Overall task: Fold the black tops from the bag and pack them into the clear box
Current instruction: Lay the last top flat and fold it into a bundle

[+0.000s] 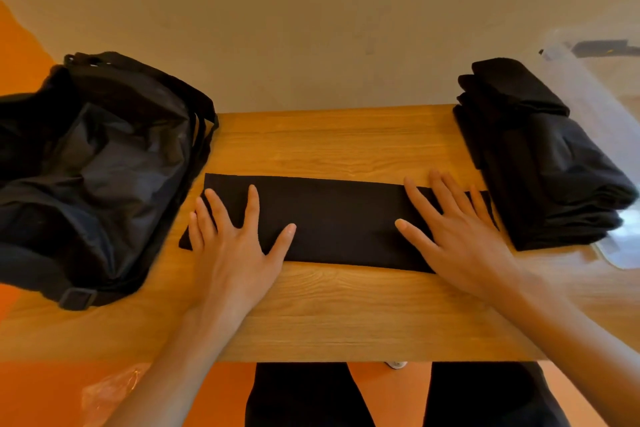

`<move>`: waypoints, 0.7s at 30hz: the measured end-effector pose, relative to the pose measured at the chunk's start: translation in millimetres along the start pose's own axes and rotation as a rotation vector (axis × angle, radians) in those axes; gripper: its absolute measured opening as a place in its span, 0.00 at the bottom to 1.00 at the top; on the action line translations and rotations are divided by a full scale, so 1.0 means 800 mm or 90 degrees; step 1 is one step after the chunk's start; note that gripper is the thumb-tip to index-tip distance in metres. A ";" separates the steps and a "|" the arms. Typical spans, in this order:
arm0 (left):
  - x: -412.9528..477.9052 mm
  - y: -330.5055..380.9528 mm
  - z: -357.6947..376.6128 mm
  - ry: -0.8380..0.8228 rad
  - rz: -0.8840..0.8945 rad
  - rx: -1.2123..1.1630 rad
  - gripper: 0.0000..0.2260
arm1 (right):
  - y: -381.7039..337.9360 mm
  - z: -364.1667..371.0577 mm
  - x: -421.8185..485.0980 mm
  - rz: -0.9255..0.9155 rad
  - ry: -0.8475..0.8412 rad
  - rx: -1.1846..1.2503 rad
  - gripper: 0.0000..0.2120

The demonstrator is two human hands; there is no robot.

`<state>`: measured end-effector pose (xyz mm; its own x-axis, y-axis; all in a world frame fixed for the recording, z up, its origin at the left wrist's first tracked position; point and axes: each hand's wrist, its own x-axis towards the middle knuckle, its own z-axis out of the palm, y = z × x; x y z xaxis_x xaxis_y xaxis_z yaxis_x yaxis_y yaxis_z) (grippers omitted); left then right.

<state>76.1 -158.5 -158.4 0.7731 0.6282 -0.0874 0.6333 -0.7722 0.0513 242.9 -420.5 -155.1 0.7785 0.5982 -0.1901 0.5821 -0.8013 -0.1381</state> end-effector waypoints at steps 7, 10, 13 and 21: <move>0.083 -0.002 -0.014 -0.032 0.223 0.020 0.44 | -0.039 -0.005 -0.085 0.077 -0.016 -0.062 0.41; 0.106 0.018 -0.032 -0.008 0.274 -0.012 0.43 | -0.034 -0.012 -0.078 -0.005 0.043 -0.043 0.40; 0.080 0.053 -0.036 0.097 0.227 -0.035 0.37 | -0.020 -0.011 -0.058 -0.141 0.018 -0.045 0.36; 0.040 0.077 0.009 0.009 0.185 -0.002 0.41 | -0.035 0.010 -0.091 -0.089 -0.008 -0.007 0.33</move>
<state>139.7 -186.3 -165.3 0.9228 0.3815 -0.0540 0.3848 -0.9199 0.0758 167.7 -441.6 -145.2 0.6864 0.7041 -0.1818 0.6874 -0.7098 -0.1537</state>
